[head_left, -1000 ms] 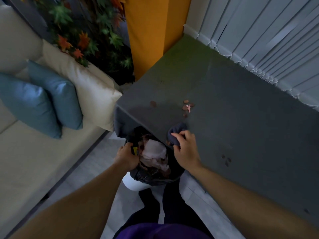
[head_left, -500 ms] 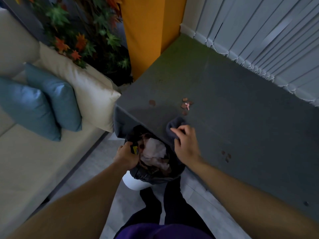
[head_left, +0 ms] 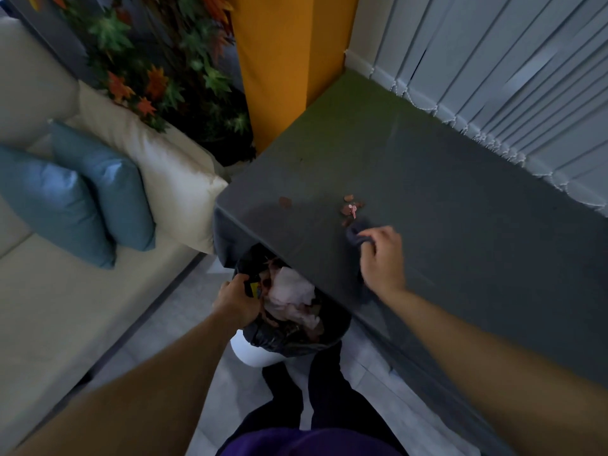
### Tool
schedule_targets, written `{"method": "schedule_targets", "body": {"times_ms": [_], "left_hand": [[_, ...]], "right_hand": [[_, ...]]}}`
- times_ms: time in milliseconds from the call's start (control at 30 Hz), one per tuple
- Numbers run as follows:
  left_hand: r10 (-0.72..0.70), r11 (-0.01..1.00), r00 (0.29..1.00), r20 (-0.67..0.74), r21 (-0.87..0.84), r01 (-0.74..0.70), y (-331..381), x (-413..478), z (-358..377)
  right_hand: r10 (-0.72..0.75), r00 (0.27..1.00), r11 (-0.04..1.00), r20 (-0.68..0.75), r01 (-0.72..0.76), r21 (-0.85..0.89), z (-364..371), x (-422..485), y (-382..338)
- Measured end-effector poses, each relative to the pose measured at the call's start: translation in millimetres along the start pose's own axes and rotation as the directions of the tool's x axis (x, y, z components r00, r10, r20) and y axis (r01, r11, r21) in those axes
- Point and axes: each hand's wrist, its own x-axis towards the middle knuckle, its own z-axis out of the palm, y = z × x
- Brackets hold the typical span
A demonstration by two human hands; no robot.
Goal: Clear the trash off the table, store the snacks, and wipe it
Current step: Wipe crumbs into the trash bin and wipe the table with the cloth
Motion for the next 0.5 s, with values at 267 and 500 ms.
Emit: {"method": "schedule_targets", "body": {"times_ms": [267,500], "left_hand": [[-0.021,1.0,1.0,-0.022,-0.008,0.02,6.5,-0.1,5.1],[-0.043,0.997,0.999,-0.016,-0.059,0.042,10.7,2.6,9.0]], "right_hand": [[0.192,0.975,0.976,-0.112,-0.202,-0.086,-9.5,96.5,16.1],[-0.072,0.963,0.985,0.259,0.11,-0.135,15.1,98.6,5.2]]}}
